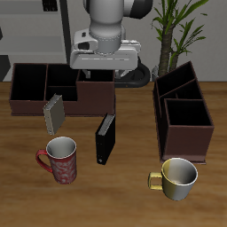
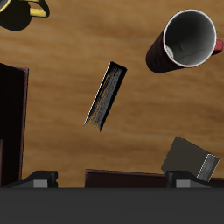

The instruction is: Place the red mug into the left desk caddy's right compartment

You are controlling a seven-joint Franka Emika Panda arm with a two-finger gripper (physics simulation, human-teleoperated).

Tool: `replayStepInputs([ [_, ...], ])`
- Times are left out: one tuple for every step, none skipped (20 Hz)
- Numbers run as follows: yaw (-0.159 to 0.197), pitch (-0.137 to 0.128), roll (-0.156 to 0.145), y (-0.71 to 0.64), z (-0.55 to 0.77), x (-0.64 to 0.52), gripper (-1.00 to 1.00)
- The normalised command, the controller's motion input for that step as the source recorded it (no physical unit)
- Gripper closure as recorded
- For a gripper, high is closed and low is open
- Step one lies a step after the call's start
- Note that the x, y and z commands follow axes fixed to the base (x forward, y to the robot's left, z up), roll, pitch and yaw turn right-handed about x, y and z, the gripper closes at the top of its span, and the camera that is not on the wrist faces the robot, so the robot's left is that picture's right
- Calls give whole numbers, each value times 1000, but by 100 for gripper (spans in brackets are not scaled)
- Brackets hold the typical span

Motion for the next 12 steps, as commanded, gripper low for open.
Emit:
replayStepInputs([
  [34, -14, -16, -224, 45, 292, -100],
  [0, 0, 0, 28, -18, 26, -100],
  [-29, 1, -104, -736, 85, 860, -100],
  [-82, 33, 6, -337, -84, 404, -100],
  [-2, -46, 7, -74, -15, 186, -100],
  [0, 0, 0, 37, -15, 21, -100],
  [119, -105, 18, -642, -55, 830, -100],
  [0, 0, 0, 54, -22, 37, -100],
  [-27, -49, -13, -365, -28, 479, -100],
  [22, -5, 71, -116, -34, 295, -100],
  [190, 19, 11, -128, -114, 477, -100],
  [-202, -200, 36, -462, 7, 267, -100],
])
